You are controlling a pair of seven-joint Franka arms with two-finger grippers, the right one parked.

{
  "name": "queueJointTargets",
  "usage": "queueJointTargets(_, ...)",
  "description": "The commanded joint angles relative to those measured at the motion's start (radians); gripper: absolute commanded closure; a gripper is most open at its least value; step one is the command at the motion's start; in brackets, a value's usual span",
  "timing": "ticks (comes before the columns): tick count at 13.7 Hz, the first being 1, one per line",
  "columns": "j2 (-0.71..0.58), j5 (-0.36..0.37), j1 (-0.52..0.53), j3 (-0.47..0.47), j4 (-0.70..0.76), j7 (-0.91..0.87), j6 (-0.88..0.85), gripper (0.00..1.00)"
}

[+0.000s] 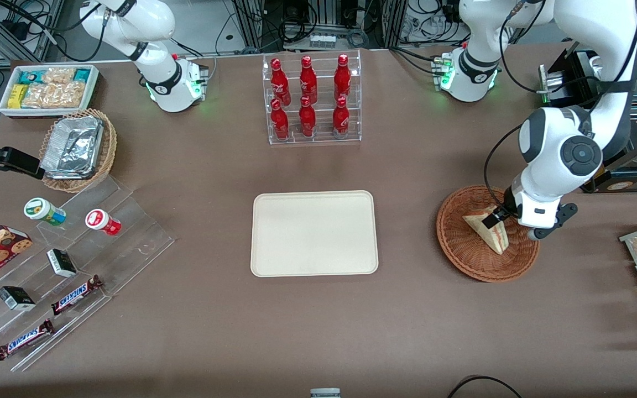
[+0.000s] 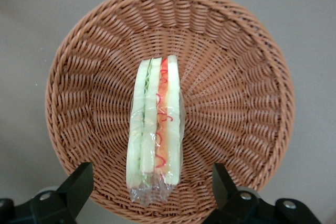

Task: Place sandwich from basket to tray
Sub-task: 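Lower the left gripper and close it on the wrapped sandwich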

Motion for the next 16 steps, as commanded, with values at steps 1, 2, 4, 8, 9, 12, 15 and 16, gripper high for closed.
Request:
queueJointTargets(1,0.014,0.013,-0.006,0.002,-0.016,-0.034,0.024,0.00)
queueJointTargets(2,0.023,0.013,-0.006,0.002,-0.020,-0.035,0.024,0.00)
queueJointTargets(4,0.043,0.014,-0.006,0.002,-0.028,-0.035,0.025,0.00)
queueJointTargets(8,0.067,0.011,-0.005,0.002,-0.030,-0.046,0.039,0.11)
queueJointTargets(9,0.072,0.011,-0.006,0.002,-0.033,-0.076,0.059,0.29)
queueJointTargets(12,0.076,0.013,-0.006,0.002,-0.037,-0.132,0.071,1.00)
queueJointTargets(15,0.078,0.014,-0.005,-0.001,-0.034,-0.130,0.065,1.00)
queueJointTargets(16,0.080,0.014,-0.006,-0.005,-0.028,-0.132,0.062,1.00)
